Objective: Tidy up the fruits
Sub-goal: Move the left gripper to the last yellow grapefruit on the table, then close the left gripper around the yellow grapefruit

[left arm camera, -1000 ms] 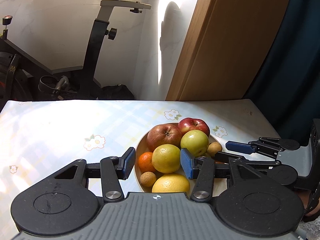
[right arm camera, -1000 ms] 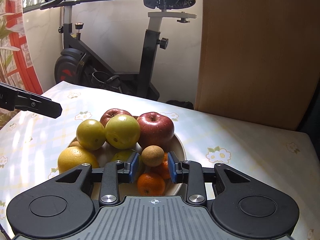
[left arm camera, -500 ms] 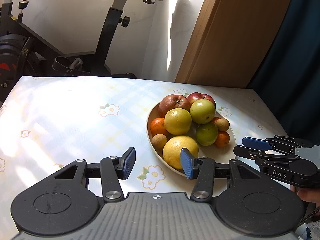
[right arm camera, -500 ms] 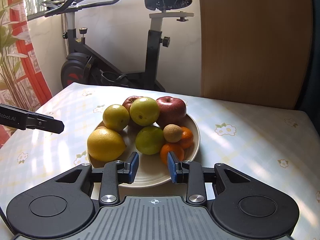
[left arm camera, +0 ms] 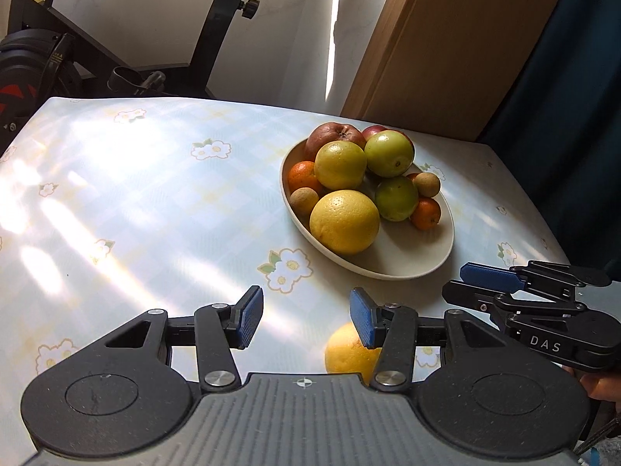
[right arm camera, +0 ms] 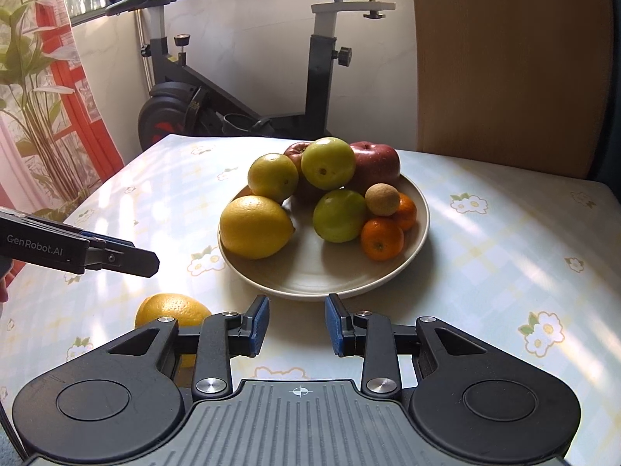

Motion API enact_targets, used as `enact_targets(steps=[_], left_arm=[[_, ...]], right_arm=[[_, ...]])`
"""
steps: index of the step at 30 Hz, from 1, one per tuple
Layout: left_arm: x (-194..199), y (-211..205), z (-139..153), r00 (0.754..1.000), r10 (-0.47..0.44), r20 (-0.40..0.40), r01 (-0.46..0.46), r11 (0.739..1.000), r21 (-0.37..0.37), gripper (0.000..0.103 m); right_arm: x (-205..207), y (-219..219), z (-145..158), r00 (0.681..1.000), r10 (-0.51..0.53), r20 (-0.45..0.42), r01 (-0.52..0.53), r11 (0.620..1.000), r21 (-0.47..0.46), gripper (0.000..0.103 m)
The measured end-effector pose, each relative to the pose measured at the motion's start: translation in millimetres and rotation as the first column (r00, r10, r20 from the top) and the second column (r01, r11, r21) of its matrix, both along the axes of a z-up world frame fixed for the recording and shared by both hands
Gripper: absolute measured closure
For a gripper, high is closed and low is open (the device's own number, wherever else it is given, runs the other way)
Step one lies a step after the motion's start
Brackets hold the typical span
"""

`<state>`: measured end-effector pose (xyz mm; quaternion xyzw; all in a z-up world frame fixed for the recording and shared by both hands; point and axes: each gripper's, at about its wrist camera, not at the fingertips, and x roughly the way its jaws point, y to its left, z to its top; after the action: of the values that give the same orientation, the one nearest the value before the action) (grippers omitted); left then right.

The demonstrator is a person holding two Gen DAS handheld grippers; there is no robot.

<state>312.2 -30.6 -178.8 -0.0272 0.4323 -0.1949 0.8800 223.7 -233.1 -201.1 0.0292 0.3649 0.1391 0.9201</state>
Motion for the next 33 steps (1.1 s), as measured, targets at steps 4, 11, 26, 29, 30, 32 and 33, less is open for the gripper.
enact_targets(steps=[4,11,26,29,30,32,33], left_arm=[[-6.3,5.6,-5.8,0.999,0.018,-0.034,-0.019,0.999,-0.035,0.051],[-20.4,10.4,-7.0,0.998,0.033,-0.045,-0.036,0.998,-0.052,0.051],[-28.1,8.8,-6.9,0.998,0.025,-0.053,-0.029,0.997,-0.065,0.051],[-27.9,7.4,-8.0,0.998,0.016,-0.056,-0.020,0.997,-0.069,0.051],[-27.9,6.6,-8.4,0.998,0.012,-0.057,-0.015,0.998,-0.069,0.051],[-27.8,5.3,-9.1,0.998,0.001,-0.058,-0.005,0.998,-0.070,0.052],[-27.8,4.6,-9.5,0.998,-0.003,-0.059,-0.001,0.997,-0.071,0.052]], right_arm=[[-5.3,9.2,-7.0,0.999,0.040,-0.024,-0.040,0.999,-0.033,0.073],[-12.9,20.6,-14.6,0.995,0.087,-0.051,-0.089,0.995,-0.042,0.073],[-20.9,35.6,-22.4,0.983,0.165,-0.083,-0.170,0.983,-0.063,0.070],[-20.4,38.7,-22.8,0.980,0.184,-0.083,-0.189,0.980,-0.067,0.070],[-20.3,39.5,-22.9,0.978,0.189,-0.083,-0.195,0.978,-0.067,0.070],[-19.6,41.8,-23.2,0.976,0.204,-0.083,-0.210,0.975,-0.072,0.069],[-19.3,43.5,-23.4,0.973,0.216,-0.083,-0.223,0.972,-0.077,0.069]])
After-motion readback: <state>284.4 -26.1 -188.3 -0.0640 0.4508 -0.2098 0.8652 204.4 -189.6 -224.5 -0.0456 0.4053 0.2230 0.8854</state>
